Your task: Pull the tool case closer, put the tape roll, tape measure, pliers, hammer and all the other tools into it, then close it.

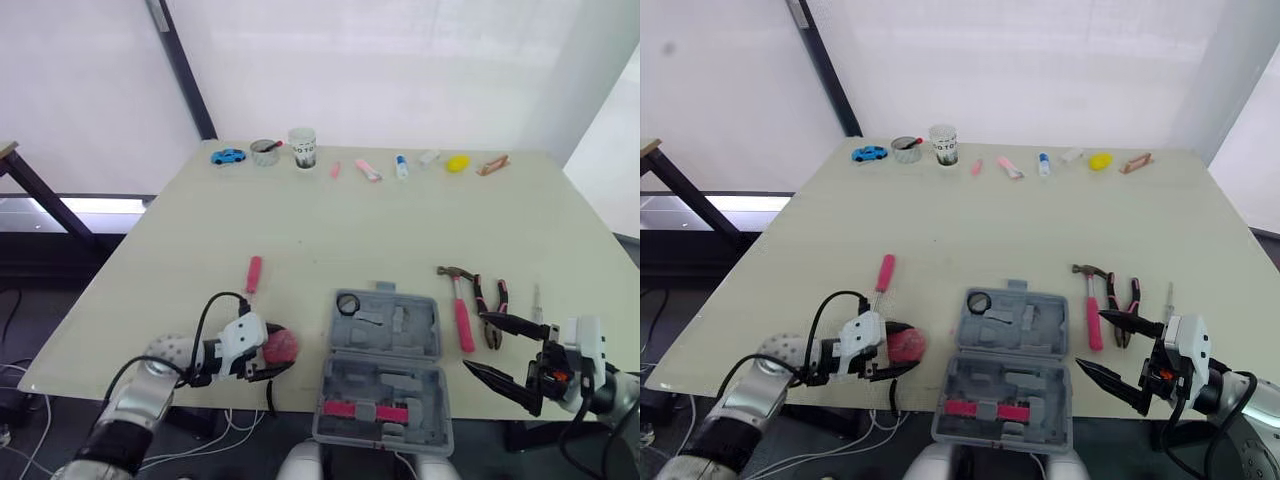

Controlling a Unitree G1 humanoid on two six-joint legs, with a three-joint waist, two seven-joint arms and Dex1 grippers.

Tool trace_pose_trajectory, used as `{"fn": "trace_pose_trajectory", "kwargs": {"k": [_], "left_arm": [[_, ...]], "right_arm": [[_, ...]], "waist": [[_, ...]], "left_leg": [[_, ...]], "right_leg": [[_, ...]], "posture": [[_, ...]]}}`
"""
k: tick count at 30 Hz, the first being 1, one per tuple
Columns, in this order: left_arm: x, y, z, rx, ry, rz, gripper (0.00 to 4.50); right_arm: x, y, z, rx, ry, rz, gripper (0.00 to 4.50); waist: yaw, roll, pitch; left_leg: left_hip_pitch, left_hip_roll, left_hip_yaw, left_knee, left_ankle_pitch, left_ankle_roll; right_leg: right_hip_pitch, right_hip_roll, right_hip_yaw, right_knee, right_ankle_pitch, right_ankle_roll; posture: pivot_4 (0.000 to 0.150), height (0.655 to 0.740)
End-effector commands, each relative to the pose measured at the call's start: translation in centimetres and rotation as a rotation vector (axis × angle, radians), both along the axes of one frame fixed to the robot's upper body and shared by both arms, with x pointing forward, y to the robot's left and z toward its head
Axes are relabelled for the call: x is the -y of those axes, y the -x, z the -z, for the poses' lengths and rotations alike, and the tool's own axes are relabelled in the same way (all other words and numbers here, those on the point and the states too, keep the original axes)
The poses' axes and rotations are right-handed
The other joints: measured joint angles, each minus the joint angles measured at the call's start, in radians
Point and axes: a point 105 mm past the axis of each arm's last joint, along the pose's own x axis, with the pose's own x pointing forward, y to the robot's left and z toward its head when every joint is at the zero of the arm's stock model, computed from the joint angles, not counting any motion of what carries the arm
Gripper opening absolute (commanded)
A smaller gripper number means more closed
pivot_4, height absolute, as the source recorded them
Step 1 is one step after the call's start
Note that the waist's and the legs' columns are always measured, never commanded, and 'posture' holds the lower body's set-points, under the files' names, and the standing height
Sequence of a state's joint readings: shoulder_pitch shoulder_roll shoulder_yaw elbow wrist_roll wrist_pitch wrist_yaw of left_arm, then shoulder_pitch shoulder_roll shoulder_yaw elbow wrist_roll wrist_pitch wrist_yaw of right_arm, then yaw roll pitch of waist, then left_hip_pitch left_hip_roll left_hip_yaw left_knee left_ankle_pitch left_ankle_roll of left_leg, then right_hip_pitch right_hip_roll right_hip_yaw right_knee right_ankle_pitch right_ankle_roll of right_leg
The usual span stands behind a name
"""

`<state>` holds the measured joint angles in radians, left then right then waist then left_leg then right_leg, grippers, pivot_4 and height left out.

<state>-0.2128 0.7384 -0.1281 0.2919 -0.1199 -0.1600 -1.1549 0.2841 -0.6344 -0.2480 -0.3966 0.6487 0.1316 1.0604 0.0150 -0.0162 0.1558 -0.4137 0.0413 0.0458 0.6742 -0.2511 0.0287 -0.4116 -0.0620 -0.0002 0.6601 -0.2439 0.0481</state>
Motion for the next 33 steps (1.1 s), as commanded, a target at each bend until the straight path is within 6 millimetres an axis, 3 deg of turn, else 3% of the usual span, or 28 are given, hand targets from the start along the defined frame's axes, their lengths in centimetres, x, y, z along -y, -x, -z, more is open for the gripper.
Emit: {"fn": "trace_pose_trajectory", "kwargs": {"k": [1, 7, 13, 19, 27, 33], "left_arm": [[1.6, -0.6, -3.2, 0.032, 0.006, 0.144, 3.06], [6.4, -2.0, -7.3, 0.087, -0.037, 0.384, 3.06], [12.0, -2.8, -10.4, 0.125, 0.017, 0.539, 3.06], [16.8, -3.0, -12.0, 0.140, 0.092, 0.632, 3.06], [20.6, -2.9, -12.8, 0.163, 0.125, 0.726, 3.06], [21.2, -2.7, -12.4, 0.160, 0.126, 0.748, 3.06]], "right_arm": [[-0.3, -0.1, -1.2, 0.021, -0.032, 0.002, 4.50], [-0.7, -0.6, -0.4, -0.126, -0.039, 0.054, 4.50], [-1.8, -1.7, -1.5, -0.214, -0.097, 0.092, 4.50], [-3.7, -1.8, -2.5, -0.360, -0.192, 0.060, 4.50], [-6.1, -1.9, -2.5, -0.582, -0.321, 0.051, 4.50], [-7.8, -2.6, -2.4, -0.744, -0.463, 0.107, 4.50]], "waist": [[0.000, 0.000, 0.000], [0.000, 0.000, 0.000], [-0.003, -0.001, 0.001], [-0.002, -0.001, 0.001], [-0.004, -0.002, 0.001], [-0.005, -0.003, 0.002]], "left_leg": [[0.000, 0.000, 0.000, 0.000, 0.000, 0.000], [-0.001, -0.001, 0.000, 0.001, 0.000, 0.000], [-0.001, -0.001, -0.001, 0.001, 0.000, 0.000], [-0.002, -0.001, -0.003, 0.001, 0.000, 0.000], [-0.002, -0.001, -0.004, 0.001, 0.000, 0.000], [-0.002, 0.000, -0.005, 0.001, 0.000, 0.000]], "right_leg": [[0.000, 0.000, 0.000, 0.000, 0.000, 0.000], [0.000, 0.000, 0.000, 0.000, 0.001, 0.001], [0.000, 0.002, 0.001, 0.001, 0.002, 0.004], [0.000, 0.003, 0.001, 0.000, 0.002, 0.004], [0.000, 0.004, 0.001, 0.000, 0.002, 0.004], [0.000, 0.004, 0.001, 0.000, 0.002, 0.004]], "posture": [[0.150, 0.7400], [0.150, 0.7400], [0.150, 0.7400], [0.150, 0.7400], [0.150, 0.7400], [0.150, 0.7400]]}}
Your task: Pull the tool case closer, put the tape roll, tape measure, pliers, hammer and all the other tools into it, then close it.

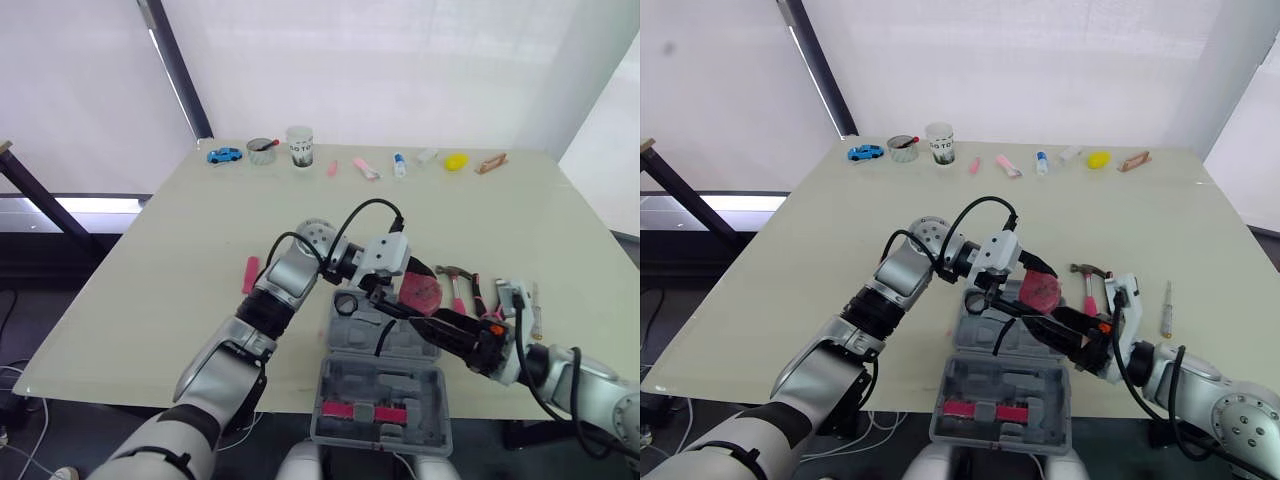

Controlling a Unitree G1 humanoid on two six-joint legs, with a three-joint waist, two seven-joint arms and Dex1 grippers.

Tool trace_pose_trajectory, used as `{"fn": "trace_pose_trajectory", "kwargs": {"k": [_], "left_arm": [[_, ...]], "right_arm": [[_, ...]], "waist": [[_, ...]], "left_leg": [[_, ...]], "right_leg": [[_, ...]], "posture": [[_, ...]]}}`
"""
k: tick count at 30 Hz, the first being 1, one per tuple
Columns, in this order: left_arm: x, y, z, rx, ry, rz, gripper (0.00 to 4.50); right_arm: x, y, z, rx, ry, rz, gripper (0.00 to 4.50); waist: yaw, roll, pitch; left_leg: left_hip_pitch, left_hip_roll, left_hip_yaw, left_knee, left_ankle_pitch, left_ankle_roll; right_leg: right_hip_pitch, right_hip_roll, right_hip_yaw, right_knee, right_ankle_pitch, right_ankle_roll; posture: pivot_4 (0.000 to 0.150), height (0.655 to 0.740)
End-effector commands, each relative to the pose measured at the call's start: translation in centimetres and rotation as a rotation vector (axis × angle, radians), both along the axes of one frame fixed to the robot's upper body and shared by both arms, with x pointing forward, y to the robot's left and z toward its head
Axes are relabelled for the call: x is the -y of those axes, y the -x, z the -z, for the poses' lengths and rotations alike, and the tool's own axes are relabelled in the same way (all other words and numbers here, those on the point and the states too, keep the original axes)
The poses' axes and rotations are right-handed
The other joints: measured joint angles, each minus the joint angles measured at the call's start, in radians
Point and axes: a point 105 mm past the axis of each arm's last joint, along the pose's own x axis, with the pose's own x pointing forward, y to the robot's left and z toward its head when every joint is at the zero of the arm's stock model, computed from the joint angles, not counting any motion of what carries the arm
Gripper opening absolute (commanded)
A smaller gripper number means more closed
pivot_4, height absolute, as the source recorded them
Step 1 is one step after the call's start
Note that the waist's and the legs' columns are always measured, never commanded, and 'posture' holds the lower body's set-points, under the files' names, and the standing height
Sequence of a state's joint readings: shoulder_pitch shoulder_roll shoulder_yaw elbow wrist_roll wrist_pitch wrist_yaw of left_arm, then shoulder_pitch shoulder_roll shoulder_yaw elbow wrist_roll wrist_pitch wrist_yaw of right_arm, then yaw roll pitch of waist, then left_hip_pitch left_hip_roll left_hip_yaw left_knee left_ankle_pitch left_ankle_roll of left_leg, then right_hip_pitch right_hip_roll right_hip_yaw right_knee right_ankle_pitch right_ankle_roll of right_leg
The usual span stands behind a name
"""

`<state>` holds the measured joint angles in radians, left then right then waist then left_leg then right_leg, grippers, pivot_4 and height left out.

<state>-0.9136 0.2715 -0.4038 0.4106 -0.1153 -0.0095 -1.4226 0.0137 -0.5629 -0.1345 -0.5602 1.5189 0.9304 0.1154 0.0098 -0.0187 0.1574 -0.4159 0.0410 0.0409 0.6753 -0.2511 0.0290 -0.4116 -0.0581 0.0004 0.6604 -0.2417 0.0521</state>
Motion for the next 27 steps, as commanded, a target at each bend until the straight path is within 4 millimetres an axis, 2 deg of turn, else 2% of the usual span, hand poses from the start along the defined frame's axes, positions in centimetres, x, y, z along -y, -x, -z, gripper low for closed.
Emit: {"fn": "trace_pose_trajectory", "kwargs": {"k": [1, 5, 7, 8, 10, 11, 15, 21, 23, 24, 27], "left_arm": [[0.4, 0.3, -0.9, 0.044, 0.010, 0.034, 3.06], [0.3, 0.3, -0.5, 0.046, -0.005, 0.041, 3.06], [0.3, 0.4, -0.4, 0.048, -0.010, 0.044, 3.06], [0.3, 0.4, -0.3, 0.049, -0.011, 0.045, 3.06], [0.4, 0.5, -0.2, 0.048, -0.011, 0.045, 3.06], [0.4, 0.5, -0.2, 0.048, -0.011, 0.045, 3.06], [0.3, 0.6, -0.1, 0.037, -0.019, 0.050, 3.06], [0.0, 0.9, -0.1, 0.031, -0.014, 0.067, 3.06], [-0.1, 1.3, -0.3, 0.013, -0.004, 0.090, 4.09], [-0.1, 1.4, -0.4, 0.010, -0.001, 0.095, 4.38], [-0.6, 1.6, -0.3, 0.012, -0.005, 0.104, 4.50]], "right_arm": [[-0.5, -0.3, -1.1, -0.050, -0.088, 0.041, 4.50], [-0.3, -1.0, -1.4, -0.114, -0.139, 0.090, 4.50], [-0.3, -1.2, -1.4, -0.136, -0.146, 0.099, 3.99], [-0.2, -1.3, -1.4, -0.146, -0.148, 0.105, 3.93], [-0.3, -1.4, -1.3, -0.152, -0.137, 0.108, 2.87], [-0.3, -1.4, -1.3, -0.156, -0.136, 0.110, 2.60], [-0.3, -1.4, -1.3, -0.163, -0.131, 0.113, 0.65], [-0.1, -1.4, -1.2, -0.170, -0.133, 0.120, 0.60], [0.0, -1.4, -1.1, -0.171, -0.131, 0.126, 0.60], [0.1, -1.4, -1.1, -0.172, -0.130, 0.128, 0.56], [0.5, -1.3, -1.0, -0.180, -0.122, 0.137, 0.49]], "waist": [[0.001, 0.000, 0.000], [0.002, 0.000, 0.000], [0.001, 0.000, 0.000], [0.001, 0.000, 0.000], [0.001, 0.000, 0.000], [0.001, 0.000, 0.000], [0.001, 0.000, 0.000], [0.001, 0.000, 0.000], [0.001, 0.000, 0.000], [0.000, 0.000, 0.000], [0.001, 0.000, 0.000]], "left_leg": [[0.000, 0.000, 0.000, 0.000, 0.000, 0.000], [-0.001, 0.000, 0.000, 0.000, 0.000, 0.000], [-0.001, 0.000, -0.001, 0.000, 0.000, 0.000], [-0.001, 0.000, -0.001, 0.000, 0.000, 0.000], [-0.001, 0.000, -0.001, 0.000, 0.000, 0.000], [-0.001, 0.000, 0.000, 0.000, 0.000, 0.000], [-0.001, 0.000, -0.001, 0.000, 0.000, 0.000], [-0.001, 0.000, -0.002, 0.000, 0.000, 0.000], [-0.001, 0.000, -0.002, 0.000, 0.000, 0.000], [-0.001, 0.000, -0.002, 0.000, 0.000, 0.000], [-0.001, 0.000, -0.003, 0.000, 0.000, 0.000]], "right_leg": [[0.000, 0.000, 0.000, 0.000, 0.000, 0.000], [0.000, 0.005, 0.008, -0.001, 0.000, 0.000], [0.000, 0.006, 0.009, -0.001, 0.000, 0.000], [0.000, 0.006, 0.009, -0.001, 0.000, 0.000], [0.000, 0.006, 0.010, -0.001, 0.000, 0.000], [0.000, 0.006, 0.010, -0.001, 0.000, 0.000], [0.000, 0.008, 0.013, -0.001, 0.000, 0.000], [0.000, 0.008, 0.013, -0.001, 0.000, 0.000], [0.000, 0.008, 0.013, -0.001, 0.000, 0.000], [0.000, 0.008, 0.013, -0.001, 0.000, 0.000], [0.000, 0.008, 0.013, -0.001, 0.000, 0.000]], "posture": [[0.150, 0.7400], [0.150, 0.7400], [0.150, 0.7400], [0.150, 0.7400], [0.150, 0.7400], [0.150, 0.7400], [0.150, 0.7400], [0.150, 0.7400], [0.150, 0.7400], [0.150, 0.7400], [0.150, 0.7400]]}}
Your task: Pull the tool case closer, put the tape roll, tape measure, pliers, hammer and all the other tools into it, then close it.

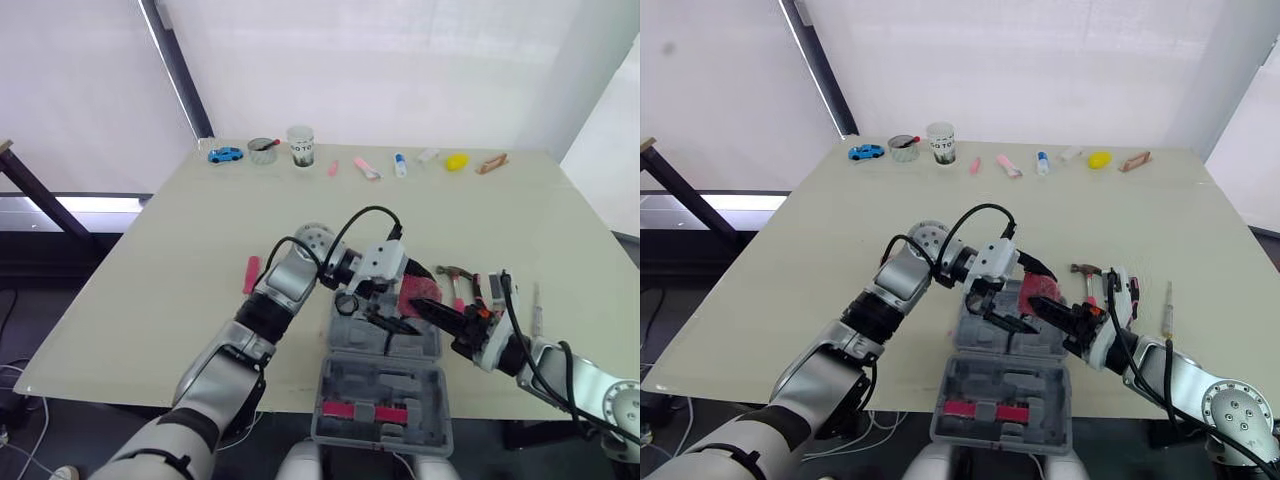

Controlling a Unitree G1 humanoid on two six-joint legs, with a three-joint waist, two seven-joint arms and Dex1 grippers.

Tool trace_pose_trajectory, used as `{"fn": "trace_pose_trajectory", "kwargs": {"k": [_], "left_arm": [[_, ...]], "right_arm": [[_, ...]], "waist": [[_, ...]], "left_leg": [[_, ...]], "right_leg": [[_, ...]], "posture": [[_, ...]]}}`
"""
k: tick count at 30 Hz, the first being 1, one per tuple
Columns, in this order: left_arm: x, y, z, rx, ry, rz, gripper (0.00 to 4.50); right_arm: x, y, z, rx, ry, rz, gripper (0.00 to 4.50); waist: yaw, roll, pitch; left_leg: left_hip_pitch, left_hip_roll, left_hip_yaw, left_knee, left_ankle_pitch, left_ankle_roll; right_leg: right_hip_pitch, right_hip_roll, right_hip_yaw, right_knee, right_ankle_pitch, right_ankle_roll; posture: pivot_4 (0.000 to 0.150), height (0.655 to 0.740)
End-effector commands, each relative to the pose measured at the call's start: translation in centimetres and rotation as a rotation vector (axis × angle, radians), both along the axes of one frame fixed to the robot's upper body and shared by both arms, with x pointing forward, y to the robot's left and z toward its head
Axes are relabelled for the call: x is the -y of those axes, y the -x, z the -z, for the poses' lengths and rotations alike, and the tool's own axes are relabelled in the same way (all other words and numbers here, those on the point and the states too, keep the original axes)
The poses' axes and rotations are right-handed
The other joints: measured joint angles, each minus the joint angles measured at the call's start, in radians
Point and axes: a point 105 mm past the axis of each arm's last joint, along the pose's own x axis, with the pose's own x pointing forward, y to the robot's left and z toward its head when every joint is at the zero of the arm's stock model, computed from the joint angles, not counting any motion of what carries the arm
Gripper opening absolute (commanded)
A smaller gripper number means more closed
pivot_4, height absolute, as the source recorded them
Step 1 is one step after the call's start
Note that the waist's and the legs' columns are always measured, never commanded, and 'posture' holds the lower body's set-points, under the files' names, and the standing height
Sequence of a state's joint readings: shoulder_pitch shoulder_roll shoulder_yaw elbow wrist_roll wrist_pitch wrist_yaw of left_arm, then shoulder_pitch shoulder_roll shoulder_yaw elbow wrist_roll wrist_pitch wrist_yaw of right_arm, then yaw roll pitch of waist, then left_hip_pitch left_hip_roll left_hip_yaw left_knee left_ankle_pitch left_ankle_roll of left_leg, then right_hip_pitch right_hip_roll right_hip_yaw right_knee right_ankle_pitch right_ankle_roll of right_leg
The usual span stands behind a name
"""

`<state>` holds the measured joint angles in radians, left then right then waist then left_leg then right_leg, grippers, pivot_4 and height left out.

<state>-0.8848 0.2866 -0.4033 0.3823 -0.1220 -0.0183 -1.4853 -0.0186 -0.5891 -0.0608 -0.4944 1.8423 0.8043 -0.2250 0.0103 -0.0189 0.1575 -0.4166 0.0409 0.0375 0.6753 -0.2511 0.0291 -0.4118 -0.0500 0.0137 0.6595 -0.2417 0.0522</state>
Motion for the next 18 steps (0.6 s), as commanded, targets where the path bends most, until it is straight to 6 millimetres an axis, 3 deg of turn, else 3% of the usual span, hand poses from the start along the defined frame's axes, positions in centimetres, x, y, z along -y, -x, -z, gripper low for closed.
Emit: {"fn": "trace_pose_trajectory", "kwargs": {"k": [1, 6, 10, 18], "left_arm": [[-0.3, 0.7, -0.9, 0.020, 0.020, 0.048, 4.50], [-2.6, 0.8, -1.2, -0.027, 0.045, 0.033, 4.50], [-5.6, 1.6, -0.9, -0.090, 0.058, 0.014, 4.50], [-9.5, 3.1, -0.2, -0.159, 0.049, -0.070, 4.50]], "right_arm": [[0.8, 0.2, -0.9, 0.034, -0.007, 0.011, 0.49], [4.0, 0.8, 1.0, -0.037, 0.028, 0.069, 0.49], [6.8, 1.9, 3.7, -0.125, 0.084, 0.088, 0.49], [9.8, 3.0, 7.2, -0.241, 0.141, 0.115, 0.49]], "waist": [[0.000, 0.000, 0.000], [0.001, 0.000, 0.000], [-0.001, 0.000, 0.000], [-0.005, 0.000, 0.000]], "left_leg": [[0.000, 0.000, 0.000, 0.000, 0.000, 0.000], [0.000, 0.000, 0.000, 0.000, 0.000, 0.000], [0.001, 0.000, 0.000, 0.000, 0.000, 0.000], [0.001, 0.001, 0.000, 0.000, 0.000, 0.000]], "right_leg": [[0.000, 0.000, 0.000, 0.000, 0.000, 0.000], [0.000, 0.000, 0.002, -0.001, 0.000, 0.000], [0.000, 0.000, 0.002, -0.001, 0.000, 0.000], [0.000, 0.001, 0.003, 0.000, 0.000, 0.000]], "posture": [[0.150, 0.7400], [0.150, 0.7400], [0.150, 0.7400], [0.150, 0.7400]]}}
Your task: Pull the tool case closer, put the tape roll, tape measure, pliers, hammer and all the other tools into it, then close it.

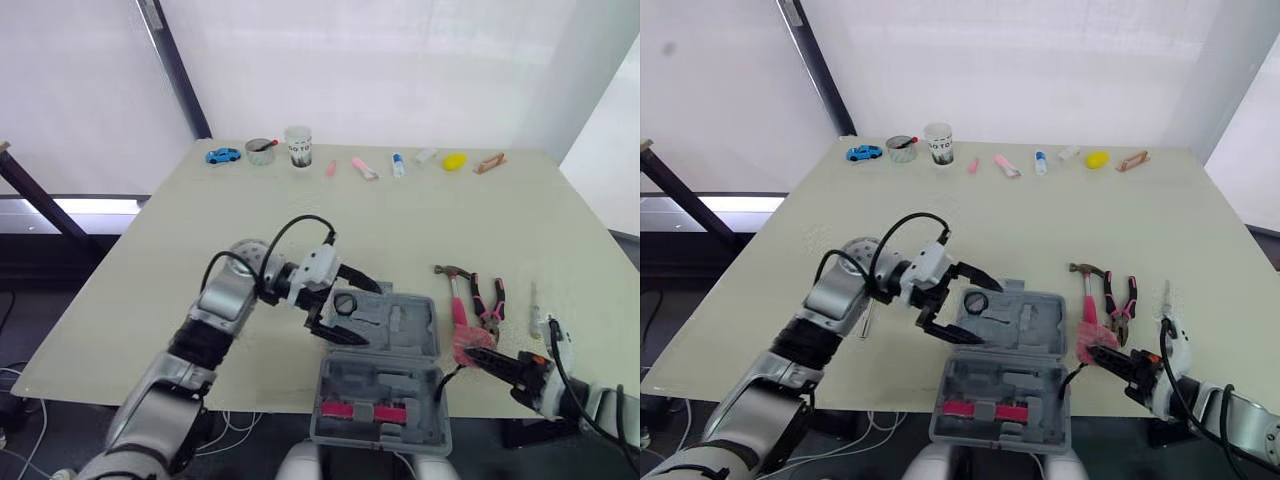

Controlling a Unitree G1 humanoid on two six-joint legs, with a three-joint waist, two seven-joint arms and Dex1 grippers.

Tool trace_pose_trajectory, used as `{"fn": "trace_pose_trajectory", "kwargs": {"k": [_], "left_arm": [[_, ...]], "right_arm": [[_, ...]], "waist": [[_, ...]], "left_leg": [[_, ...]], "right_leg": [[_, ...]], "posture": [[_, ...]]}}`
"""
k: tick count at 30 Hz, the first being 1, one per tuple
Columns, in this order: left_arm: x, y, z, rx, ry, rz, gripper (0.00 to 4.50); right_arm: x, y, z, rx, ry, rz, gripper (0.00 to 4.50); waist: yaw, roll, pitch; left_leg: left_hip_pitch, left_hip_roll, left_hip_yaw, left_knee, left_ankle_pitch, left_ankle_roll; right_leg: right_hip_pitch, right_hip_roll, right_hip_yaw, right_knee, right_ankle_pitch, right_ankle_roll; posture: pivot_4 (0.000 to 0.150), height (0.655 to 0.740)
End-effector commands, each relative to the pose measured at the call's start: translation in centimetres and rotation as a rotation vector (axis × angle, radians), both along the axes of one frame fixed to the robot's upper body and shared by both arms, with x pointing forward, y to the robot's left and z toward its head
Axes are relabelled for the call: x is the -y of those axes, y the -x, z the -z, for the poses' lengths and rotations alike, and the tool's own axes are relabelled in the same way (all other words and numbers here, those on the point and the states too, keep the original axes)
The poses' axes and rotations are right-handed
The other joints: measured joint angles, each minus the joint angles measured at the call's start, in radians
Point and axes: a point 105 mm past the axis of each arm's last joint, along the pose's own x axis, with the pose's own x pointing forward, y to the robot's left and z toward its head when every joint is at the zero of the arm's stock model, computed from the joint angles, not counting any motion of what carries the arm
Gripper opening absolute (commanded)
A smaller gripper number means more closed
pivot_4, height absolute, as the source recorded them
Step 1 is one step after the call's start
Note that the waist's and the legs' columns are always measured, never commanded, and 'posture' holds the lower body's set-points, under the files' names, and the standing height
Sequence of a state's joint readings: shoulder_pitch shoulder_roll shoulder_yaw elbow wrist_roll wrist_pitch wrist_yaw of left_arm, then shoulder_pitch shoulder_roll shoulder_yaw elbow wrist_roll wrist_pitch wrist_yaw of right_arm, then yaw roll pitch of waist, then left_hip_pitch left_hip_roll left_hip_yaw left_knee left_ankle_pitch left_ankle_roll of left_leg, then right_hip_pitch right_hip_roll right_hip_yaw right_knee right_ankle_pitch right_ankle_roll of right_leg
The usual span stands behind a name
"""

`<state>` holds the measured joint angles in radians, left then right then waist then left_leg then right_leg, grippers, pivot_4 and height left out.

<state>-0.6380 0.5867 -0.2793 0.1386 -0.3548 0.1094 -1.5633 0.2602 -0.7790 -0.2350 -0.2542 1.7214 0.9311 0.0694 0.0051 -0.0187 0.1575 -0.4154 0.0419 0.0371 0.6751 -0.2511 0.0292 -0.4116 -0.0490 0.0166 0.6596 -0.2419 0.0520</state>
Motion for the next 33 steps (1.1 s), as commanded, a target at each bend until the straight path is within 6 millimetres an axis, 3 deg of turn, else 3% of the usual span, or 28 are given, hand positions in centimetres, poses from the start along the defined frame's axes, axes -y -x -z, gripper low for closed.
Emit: {"fn": "trace_pose_trajectory", "kwargs": {"k": [1, 8, 18, 20, 22, 27, 33], "left_arm": [[-1.0, 1.2, -0.8, 0.007, 0.013, 0.032, 4.50], [-2.6, 2.7, -0.8, -0.035, 0.044, -0.018, 4.50], [-3.3, 3.7, -1.2, -0.047, 0.064, -0.056, 4.50], [-3.4, 3.7, -1.2, -0.047, 0.061, -0.060, 4.50], [-3.4, 3.7, -1.2, -0.047, 0.062, -0.061, 4.50], [-3.4, 3.8, -1.2, -0.045, 0.066, -0.061, 4.50], [-3.6, 4.0, -1.1, -0.046, 0.070, -0.065, 4.50]], "right_arm": [[1.0, 0.2, 0.7, -0.007, 0.024, -0.001, 0.49], [1.5, 0.8, 3.0, -0.082, 0.053, -0.010, 0.49], [0.5, 1.2, 3.8, -0.120, 0.043, -0.015, 0.49], [0.8, 1.1, 3.8, -0.120, 0.054, -0.002, 1.54], [1.5, 1.1, 3.5, -0.101, 0.068, 0.009, 2.15], [3.1, 1.0, 2.4, -0.045, 0.141, 0.015, 4.43], [4.4, 2.3, 1.3, 0.079, 0.383, -0.131, 4.47]], "waist": [[0.000, 0.000, 0.000], [0.003, 0.000, 0.000], [0.006, 0.000, 0.000], [0.006, 0.000, 0.000], [0.006, 0.000, 0.000], [0.008, 0.000, 0.000], [0.008, 0.000, 0.000]], "left_leg": [[0.000, 0.000, 0.000, 0.000, 0.000, 0.000], [0.000, 0.000, 0.000, 0.000, 0.000, 0.000], [0.000, 0.000, 0.001, 0.000, 0.000, 0.000], [0.000, 0.000, 0.001, 0.000, 0.000, 0.000], [0.000, 0.000, 0.001, 0.000, 0.000, 0.000], [0.000, 0.000, 0.001, 0.000, 0.000, 0.000], [0.000, -0.001, 0.001, -0.001, 0.000, 0.000]], "right_leg": [[0.000, 0.000, 0.000, 0.000, 0.000, 0.000], [0.000, 0.000, 0.000, 0.000, -0.002, -0.003], [0.000, 0.000, 0.000, 0.000, -0.002, -0.003], [0.000, 0.000, 0.001, 0.000, -0.002, -0.003], [0.000, 0.000, 0.001, 0.000, -0.002, -0.003], [0.000, 0.000, 0.001, -0.001, -0.002, -0.003], [0.000, 0.000, 0.001, -0.001, -0.003, 0.000]], "posture": [[0.150, 0.7400], [0.150, 0.7400], [0.150, 0.7400], [0.150, 0.7400], [0.150, 0.7400], [0.150, 0.7400], [0.150, 0.7400]]}}
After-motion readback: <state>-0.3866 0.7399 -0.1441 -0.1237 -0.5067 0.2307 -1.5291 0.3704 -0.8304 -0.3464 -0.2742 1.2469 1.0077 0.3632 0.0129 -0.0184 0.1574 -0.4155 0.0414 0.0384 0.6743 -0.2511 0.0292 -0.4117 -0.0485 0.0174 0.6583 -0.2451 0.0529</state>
